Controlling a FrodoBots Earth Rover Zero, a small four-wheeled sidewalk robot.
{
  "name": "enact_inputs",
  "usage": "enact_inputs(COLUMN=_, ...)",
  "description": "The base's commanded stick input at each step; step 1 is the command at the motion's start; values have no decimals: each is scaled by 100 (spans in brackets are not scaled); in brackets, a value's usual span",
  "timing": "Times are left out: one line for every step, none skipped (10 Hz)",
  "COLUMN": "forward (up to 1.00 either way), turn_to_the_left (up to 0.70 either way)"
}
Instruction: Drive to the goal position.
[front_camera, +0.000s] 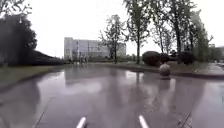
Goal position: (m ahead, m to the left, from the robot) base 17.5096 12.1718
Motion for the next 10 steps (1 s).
enact_inputs(forward=70, turn_to_the_left=14)
enact_inputs(forward=70, turn_to_the_left=14)
enact_inputs(forward=70, turn_to_the_left=14)
enact_inputs(forward=70, turn_to_the_left=14)
enact_inputs(forward=70, turn_to_the_left=14)
enact_inputs(forward=70, turn_to_the_left=14)
enact_inputs(forward=70, turn_to_the_left=14)
enact_inputs(forward=70, turn_to_the_left=14)
enact_inputs(forward=70, turn_to_the_left=14)
enact_inputs(forward=70, turn_to_the_left=14)
